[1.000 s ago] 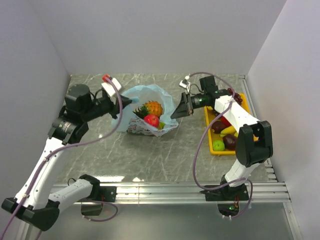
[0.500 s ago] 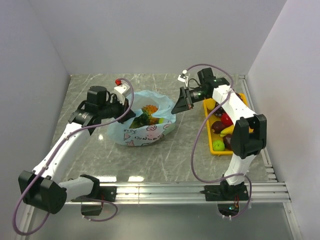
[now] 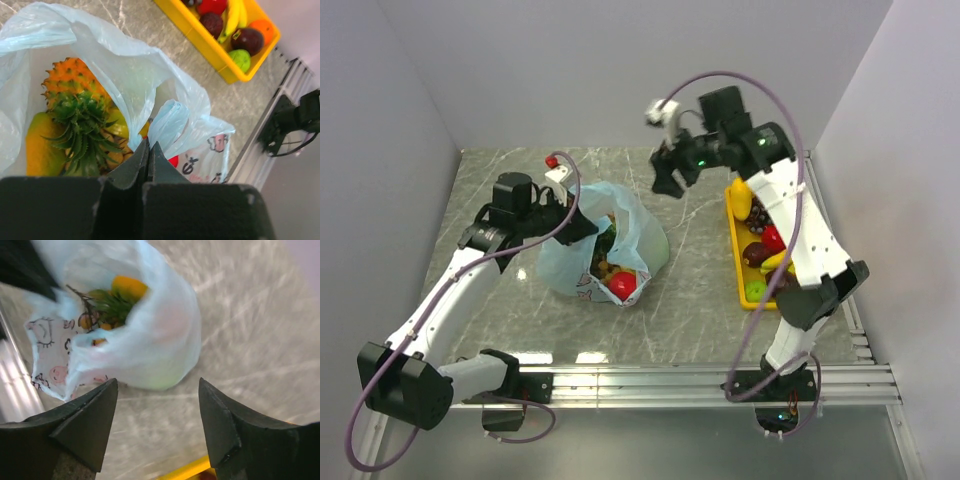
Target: Place the fake fruits into the plastic bag and tie a complex knot
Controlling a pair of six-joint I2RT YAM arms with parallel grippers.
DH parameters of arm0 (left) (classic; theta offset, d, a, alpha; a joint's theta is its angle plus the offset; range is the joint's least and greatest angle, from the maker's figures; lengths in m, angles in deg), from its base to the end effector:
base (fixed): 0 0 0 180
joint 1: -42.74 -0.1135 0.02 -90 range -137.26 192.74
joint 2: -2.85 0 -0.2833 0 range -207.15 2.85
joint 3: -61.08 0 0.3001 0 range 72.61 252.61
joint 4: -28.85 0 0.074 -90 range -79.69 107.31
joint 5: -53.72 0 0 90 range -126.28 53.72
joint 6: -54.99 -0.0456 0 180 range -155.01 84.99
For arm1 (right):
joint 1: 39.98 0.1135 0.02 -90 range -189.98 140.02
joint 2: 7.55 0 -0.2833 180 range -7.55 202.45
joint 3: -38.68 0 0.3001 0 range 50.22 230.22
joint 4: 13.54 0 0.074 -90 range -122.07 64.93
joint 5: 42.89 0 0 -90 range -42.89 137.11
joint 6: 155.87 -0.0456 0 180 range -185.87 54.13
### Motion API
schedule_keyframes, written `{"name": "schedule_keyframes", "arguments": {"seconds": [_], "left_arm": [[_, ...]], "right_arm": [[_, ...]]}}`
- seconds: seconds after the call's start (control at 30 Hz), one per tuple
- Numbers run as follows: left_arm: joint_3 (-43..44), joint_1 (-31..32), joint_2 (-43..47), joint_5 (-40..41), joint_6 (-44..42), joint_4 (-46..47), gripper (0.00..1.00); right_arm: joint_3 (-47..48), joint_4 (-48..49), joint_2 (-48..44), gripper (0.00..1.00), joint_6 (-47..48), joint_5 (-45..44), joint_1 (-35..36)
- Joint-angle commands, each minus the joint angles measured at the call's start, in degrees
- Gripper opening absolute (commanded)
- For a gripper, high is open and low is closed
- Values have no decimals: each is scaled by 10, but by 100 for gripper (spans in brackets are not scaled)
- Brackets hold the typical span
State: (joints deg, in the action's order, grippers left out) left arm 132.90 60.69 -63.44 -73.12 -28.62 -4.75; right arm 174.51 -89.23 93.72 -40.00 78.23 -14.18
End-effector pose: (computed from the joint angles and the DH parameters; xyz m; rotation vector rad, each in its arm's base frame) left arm 0.2791 -0.1192 0.3498 0.6108 1.9877 -0.9218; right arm 0.3568 0.1986 0.4872 -1.2203 1.8758 0.6176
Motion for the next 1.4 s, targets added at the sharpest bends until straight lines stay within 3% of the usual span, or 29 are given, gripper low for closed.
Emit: {"name": "schedule_keyframes", "arguments": {"seconds": [0.0, 0.2, 0.4, 0.53, 0.83, 1.03, 1.1, 1.23, 1.27, 1.37], "left_arm": [[-6, -15, 24, -22, 54, 39, 0], [-46, -75, 45, -35, 154, 56, 0], [-88, -107, 57, -45, 216, 73, 0], [-100, -122, 54, -46, 250, 84, 0], [-103, -148, 41, -54, 270, 95, 0], [-98, -149, 34, -52, 260, 89, 0], [-95, -150, 34, -48, 257, 84, 0], [-85, -150, 38, -35, 241, 74, 0], [-80, -151, 43, -30, 238, 72, 0], [-61, -158, 56, -31, 218, 77, 0]], "right_arm": [[22, -42, -22, 75, 114, -113, 84], [-68, -5, -55, 79, 173, -92, 165], [-256, 128, -103, 83, 208, -148, 263], [-276, 156, -82, 84, 228, -167, 303], [-353, 215, -19, 85, 302, -248, 317], [-371, 268, 17, 85, 301, -297, 318], [-368, 305, 29, 79, 299, -329, 315], [-326, 317, 37, 24, 238, -363, 299], [-313, 311, 30, 4, 219, -362, 296], [-264, 307, -19, 0, 111, -331, 253]]}}
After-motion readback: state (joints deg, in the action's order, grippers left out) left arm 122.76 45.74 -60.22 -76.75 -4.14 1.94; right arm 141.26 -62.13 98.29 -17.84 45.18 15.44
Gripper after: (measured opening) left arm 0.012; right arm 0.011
